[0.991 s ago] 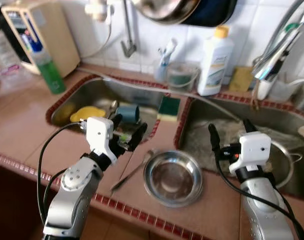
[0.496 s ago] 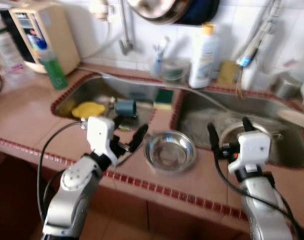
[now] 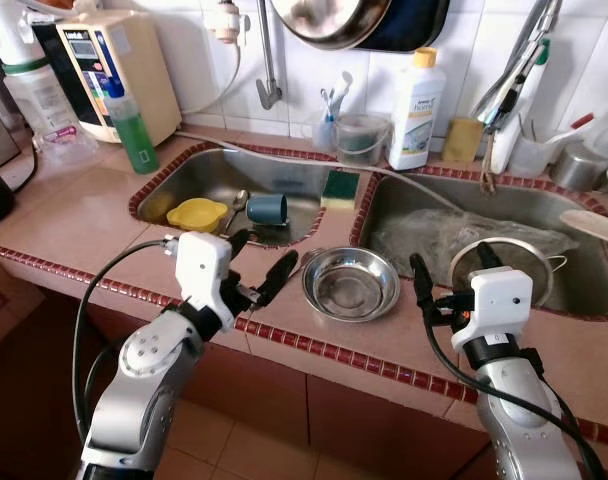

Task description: Kitchen organization

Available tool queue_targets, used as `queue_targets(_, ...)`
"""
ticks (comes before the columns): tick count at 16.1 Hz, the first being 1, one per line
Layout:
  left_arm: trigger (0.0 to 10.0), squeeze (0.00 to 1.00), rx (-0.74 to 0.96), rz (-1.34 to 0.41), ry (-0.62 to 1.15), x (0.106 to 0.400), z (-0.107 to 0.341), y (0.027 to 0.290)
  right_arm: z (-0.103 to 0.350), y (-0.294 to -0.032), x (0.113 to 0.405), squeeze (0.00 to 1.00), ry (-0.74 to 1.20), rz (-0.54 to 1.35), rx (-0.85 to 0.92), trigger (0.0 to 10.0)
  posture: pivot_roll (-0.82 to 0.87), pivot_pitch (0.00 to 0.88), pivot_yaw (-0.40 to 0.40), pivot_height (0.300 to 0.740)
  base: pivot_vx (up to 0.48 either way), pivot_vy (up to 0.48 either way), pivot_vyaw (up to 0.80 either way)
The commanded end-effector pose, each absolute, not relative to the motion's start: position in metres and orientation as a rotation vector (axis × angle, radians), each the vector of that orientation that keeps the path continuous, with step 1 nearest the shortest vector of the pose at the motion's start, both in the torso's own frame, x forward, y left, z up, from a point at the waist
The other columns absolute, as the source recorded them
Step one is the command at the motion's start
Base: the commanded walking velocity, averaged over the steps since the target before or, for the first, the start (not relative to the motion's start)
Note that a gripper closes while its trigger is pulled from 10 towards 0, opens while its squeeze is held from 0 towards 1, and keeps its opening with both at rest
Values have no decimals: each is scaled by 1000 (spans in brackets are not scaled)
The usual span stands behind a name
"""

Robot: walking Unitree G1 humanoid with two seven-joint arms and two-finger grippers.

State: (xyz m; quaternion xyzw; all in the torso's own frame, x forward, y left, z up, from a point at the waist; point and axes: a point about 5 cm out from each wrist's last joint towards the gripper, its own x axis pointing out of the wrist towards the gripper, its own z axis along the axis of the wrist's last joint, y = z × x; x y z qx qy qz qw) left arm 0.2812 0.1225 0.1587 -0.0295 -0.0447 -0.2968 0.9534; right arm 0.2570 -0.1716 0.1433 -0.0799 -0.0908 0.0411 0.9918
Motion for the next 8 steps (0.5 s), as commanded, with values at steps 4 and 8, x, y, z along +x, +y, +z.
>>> queue_targets(4, 10000, 0, 38, -653, 34, 285, 162, 107, 146, -173, 266, 0, -117, 214, -120, 10000, -223, 19, 86, 740, 0, 0, 0)
queue_targets(8, 10000, 0, 70, -652, 100, 289, 162, 103, 154, -167, 276, 0, -115, 310, -169, 10000, -225, 22, 81, 740, 0, 0, 0)
